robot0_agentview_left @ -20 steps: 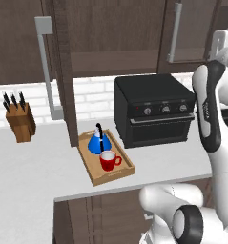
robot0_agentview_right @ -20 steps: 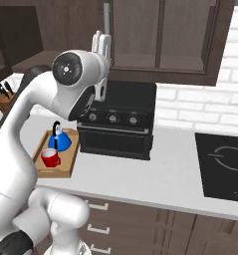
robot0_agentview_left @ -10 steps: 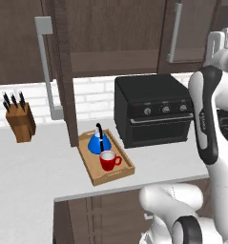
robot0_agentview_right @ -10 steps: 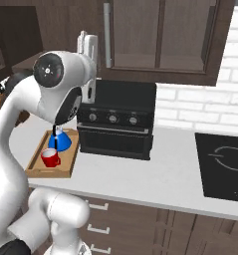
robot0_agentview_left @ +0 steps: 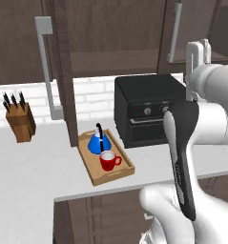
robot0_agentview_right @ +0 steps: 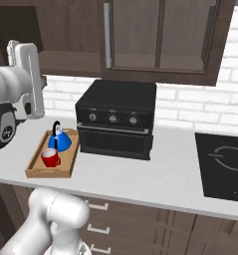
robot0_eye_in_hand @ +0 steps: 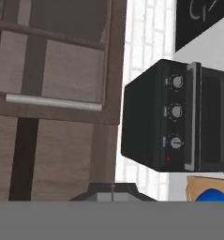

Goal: Pick the kettle from the counter and place it on the tray. Then pick the mug from the cabinet and place it on the tray. Then close the cabinet doors.

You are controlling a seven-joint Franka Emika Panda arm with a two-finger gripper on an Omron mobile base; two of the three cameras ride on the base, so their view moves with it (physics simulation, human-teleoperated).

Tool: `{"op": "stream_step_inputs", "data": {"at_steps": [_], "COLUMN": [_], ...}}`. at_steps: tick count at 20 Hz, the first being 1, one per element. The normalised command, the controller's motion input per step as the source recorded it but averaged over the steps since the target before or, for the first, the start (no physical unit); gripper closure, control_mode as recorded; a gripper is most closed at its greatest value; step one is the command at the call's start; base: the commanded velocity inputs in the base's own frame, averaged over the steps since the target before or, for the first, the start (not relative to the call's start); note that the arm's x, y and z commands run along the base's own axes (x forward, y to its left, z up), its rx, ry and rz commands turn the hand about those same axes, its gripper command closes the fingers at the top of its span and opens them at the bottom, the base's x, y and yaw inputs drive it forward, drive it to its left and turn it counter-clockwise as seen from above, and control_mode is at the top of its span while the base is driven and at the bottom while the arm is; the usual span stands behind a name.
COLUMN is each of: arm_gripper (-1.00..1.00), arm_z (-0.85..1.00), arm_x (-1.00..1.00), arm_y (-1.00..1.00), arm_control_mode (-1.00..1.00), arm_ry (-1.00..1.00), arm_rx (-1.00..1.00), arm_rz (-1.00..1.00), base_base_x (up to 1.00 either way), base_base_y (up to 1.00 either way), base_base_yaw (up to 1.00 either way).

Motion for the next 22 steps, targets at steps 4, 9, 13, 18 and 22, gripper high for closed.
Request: {"op": "stream_step_inputs", "data": {"at_steps": [4,9,13,18,22], "arm_gripper": [1.00,1.00,1.00,1.00,1.00], "arm_z": [0.00,0.00,0.00,0.00,0.00], "arm_x": [-0.79,-0.54,-0.23,-0.27,-0.25], "arm_y": [0.93,0.67,0.53,0.53,0.51], "arm_control_mode": [-1.00,-1.00,-1.00,-1.00,-1.00], "arm_ry": [-0.08,-0.02,0.00,0.00,0.00], "arm_rx": [-0.03,-0.02,-0.04,-0.02,-0.01], "arm_rz": [0.00,0.00,0.00,0.00,0.00], "base_base_x": [0.00,0.00,0.00,0.00,0.00], "base_base_y": [0.00,0.00,0.00,0.00,0.00], "base_base_yaw": [0.00,0.00,0.00,0.00,0.00]}}
